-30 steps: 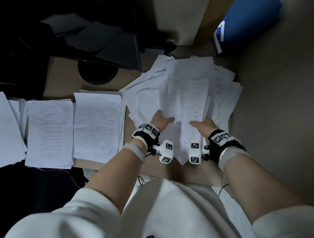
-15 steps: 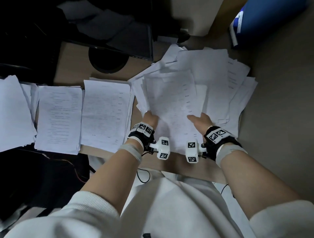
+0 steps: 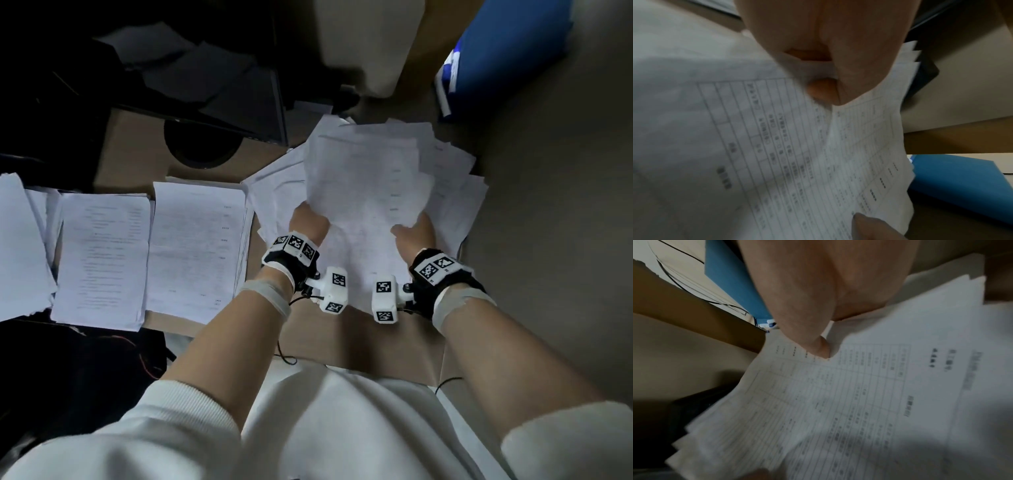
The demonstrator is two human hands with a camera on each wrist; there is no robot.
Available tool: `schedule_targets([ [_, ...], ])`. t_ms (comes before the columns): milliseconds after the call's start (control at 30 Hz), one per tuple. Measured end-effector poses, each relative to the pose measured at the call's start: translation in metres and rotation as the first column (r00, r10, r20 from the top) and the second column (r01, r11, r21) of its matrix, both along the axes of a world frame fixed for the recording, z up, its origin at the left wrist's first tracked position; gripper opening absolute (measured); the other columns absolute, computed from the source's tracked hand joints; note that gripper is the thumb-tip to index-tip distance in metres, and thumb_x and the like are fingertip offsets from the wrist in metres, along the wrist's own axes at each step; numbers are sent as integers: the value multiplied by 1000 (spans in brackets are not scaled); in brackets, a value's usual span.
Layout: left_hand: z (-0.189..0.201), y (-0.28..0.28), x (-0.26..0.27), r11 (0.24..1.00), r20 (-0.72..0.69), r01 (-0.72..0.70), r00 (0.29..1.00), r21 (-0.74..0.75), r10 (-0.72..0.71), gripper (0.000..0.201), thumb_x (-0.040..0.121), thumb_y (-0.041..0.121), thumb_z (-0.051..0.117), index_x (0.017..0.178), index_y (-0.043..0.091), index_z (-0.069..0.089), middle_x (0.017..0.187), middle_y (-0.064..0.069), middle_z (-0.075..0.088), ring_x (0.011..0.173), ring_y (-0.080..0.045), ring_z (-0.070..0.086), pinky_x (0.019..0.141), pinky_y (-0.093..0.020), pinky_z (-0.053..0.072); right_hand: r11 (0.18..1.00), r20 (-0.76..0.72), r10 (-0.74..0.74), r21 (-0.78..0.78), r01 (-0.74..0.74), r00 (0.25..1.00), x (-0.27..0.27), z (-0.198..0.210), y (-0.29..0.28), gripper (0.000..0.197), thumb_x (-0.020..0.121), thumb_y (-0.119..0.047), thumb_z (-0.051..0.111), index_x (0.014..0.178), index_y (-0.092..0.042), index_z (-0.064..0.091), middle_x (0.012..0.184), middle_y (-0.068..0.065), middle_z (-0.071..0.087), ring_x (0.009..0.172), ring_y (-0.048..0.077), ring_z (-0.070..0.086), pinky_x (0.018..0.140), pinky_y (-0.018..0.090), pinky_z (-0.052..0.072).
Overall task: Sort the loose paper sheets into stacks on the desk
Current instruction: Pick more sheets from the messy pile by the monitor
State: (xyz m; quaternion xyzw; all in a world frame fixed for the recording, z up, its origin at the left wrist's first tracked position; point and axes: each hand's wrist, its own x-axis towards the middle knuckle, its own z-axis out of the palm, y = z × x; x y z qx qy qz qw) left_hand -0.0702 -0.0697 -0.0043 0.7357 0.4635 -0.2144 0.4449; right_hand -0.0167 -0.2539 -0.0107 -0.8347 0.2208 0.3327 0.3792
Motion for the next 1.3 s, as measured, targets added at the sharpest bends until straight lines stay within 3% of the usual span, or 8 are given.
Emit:
schedule_targets([
  [267,-6,-26,38,978,8,-81,996,-193,84,99,51,32,62,145,14,40,140,-16,48,120,-35,52,97,-41,51,993,-153,7,-119,-25,988,45,-4,-29,77,63,-55,74,124,-10,56,122,7,64,100,30,63,76,33,48],
  [433,-6,-28,47,978,30,-78,996,-196,85,72,79,8,70,141,4,33,129,-13,52,104,-27,57,84,-32,49,983,-163,-82,-176,53,983,52,-15,-29,98,86,-36,69,152,-2,6,149,18,37,132,39,42,104,47,41],
  [633,-14,-25,42,981,34,35,999,-188,-30,45,87,6,65,130,-4,52,120,-19,63,108,-33,61,84,-34,49,932,-55,-96,-355,70,994,43,-4,-20,77,78,-36,71,141,-10,35,147,17,32,133,40,37,105,47,39],
  [767,-13,-18,26,972,62,-24,997,-233,39,26,82,12,64,104,-3,65,98,-19,64,87,-30,59,68,-31,44,954,-158,-55,-298,6,986,32,3,-16,56,78,-40,63,121,-5,57,126,18,56,88,31,59,67,32,48],
  [867,-12,-7,6,967,61,-78,994,-243,95,22,75,17,67,94,5,61,99,-18,65,92,-33,63,78,-39,51,981,-166,-78,-188,46,983,16,0,-13,57,85,-36,69,127,1,57,127,17,62,95,31,61,73,31,44],
  [1033,-20,22,-15,987,77,135,989,-81,-129,47,81,31,79,113,0,65,106,-11,71,94,-29,67,81,-35,54,991,-279,-106,-108,79,954,-21,4,0,92,69,-51,84,136,2,49,127,14,62,106,32,61,81,32,50],
  [1200,-26,30,-7,933,64,297,947,206,-315,61,79,45,74,130,14,60,129,-9,61,118,-30,57,100,-45,47,987,-403,-161,-45,156,901,-52,0,-2,55,79,-39,81,106,3,58,95,13,68,84,32,69,75,40,59],
  [1300,-32,25,8,797,26,507,839,329,-544,58,86,42,71,136,17,58,160,-3,29,148,-29,22,118,-49,27,962,-440,-255,-21,274,861,-64,-3,-6,37,86,-32,75,102,-1,60,98,14,70,77,28,69,61,37,60],
])
